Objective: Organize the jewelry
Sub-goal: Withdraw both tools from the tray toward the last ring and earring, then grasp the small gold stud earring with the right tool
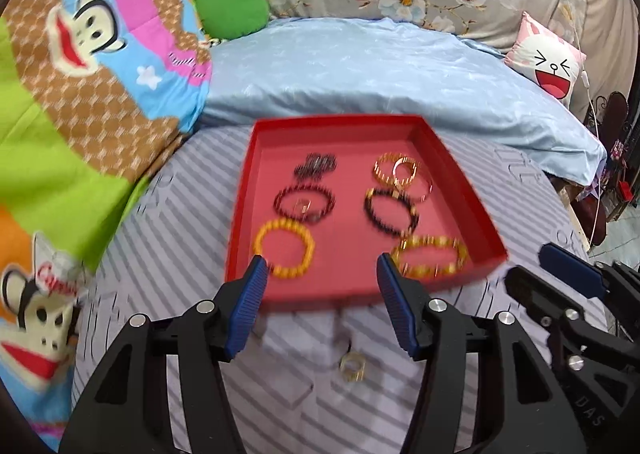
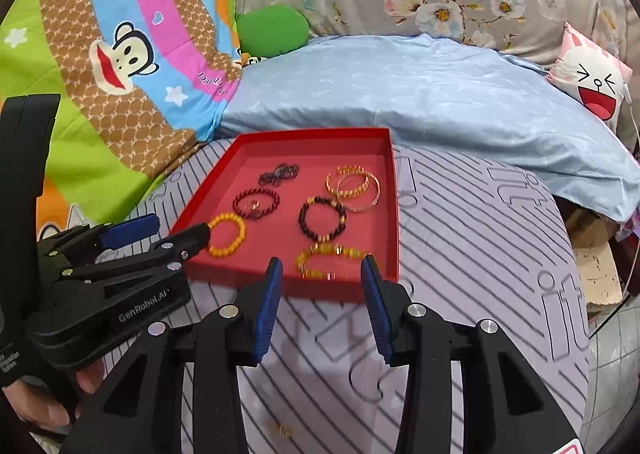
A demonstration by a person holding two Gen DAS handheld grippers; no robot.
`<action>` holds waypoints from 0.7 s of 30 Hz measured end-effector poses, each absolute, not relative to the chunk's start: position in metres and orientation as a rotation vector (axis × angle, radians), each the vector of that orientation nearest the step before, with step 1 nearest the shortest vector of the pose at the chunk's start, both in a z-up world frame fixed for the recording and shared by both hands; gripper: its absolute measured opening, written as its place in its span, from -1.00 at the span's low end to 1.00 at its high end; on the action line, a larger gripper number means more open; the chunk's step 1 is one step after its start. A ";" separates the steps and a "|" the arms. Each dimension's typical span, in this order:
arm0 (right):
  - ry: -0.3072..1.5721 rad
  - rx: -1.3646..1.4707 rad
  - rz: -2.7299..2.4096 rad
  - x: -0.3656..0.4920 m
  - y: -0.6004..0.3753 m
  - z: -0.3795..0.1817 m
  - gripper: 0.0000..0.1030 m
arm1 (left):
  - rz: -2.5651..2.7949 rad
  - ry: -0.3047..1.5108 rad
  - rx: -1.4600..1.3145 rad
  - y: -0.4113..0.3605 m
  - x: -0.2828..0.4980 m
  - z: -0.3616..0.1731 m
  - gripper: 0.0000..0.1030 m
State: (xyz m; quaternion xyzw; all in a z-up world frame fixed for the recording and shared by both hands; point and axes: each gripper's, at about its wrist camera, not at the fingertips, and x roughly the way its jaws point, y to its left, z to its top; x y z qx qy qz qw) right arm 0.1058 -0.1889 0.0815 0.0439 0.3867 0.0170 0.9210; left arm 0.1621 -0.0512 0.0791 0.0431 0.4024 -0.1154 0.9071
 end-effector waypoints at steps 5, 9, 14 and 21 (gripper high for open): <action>0.847 0.067 0.043 0.071 -0.184 0.058 -0.23 | -0.226 0.878 0.105 -0.036 0.130 0.054 0.05; 0.900 0.065 0.049 0.054 -0.177 0.035 -0.23 | -0.219 0.914 0.088 -0.025 0.111 0.037 0.05; 0.951 0.078 0.064 0.042 -0.164 0.009 -0.23 | -0.197 0.923 0.074 -0.013 0.093 0.026 0.05; 0.968 0.075 0.071 0.045 -0.153 -0.003 -0.27 | -0.187 0.946 0.044 -0.005 0.083 0.017 0.05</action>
